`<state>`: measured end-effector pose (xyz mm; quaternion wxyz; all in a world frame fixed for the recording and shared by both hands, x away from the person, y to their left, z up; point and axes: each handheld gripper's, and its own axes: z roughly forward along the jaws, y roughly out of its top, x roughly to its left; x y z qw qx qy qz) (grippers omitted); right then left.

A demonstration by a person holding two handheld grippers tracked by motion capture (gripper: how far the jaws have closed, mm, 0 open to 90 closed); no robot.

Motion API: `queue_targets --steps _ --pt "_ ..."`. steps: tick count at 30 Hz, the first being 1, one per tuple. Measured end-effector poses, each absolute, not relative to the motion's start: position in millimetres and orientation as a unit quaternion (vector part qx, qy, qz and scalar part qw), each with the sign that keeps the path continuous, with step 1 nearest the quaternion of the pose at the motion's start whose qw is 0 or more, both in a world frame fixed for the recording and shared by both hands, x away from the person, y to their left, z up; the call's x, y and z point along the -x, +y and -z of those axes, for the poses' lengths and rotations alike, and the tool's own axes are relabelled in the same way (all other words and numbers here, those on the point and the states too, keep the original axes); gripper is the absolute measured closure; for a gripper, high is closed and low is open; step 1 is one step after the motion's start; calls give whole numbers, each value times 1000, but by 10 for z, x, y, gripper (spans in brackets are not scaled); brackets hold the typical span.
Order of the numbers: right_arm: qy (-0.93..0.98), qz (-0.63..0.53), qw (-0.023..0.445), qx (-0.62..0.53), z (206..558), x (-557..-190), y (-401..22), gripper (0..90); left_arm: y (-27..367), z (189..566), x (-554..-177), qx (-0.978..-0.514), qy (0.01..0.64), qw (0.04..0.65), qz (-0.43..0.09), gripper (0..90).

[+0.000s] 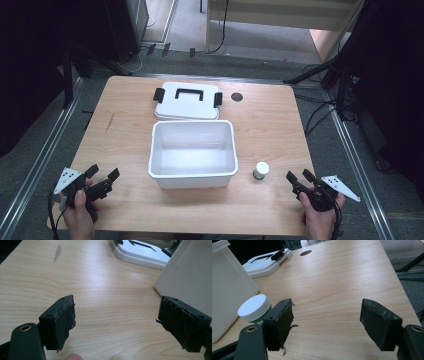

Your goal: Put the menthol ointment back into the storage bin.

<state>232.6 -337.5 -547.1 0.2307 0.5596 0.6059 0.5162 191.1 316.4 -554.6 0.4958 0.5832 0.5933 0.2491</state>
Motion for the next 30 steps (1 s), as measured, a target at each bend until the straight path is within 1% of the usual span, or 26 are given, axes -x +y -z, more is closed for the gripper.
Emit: queue_targets --steps 4,9,13,17,22,27,30 --pt "609 -510 232 -562 5463 -2338 -3367 279 3160 5544 -1926 -586 594 494 -247 152" --pt "619 -495 213 -571 5420 -2380 -3383 300 3151 5542 -1931 -586 593 493 -248 152" --pt "654 -462 208 -562 5296 -2434 -3327 301 3136 5539 -1931 -591 590 489 -252 152" --pt "697 -412 213 -546 5117 -2508 -3223 302 3131 5538 -1940 -593 590 487 -252 152" --pt "742 -366 184 -530 4905 -2608 -3101 305 3121 5536 -1952 -593 594 479 -256 152" --pt "780 -313 161 -517 4784 -2721 -2952 305 3119 5536 -1968 -590 606 466 -259 152" --pt "801 -284 146 -507 4711 -2787 -2863 303 3114 5535 -1987 -596 607 460 -255 152"
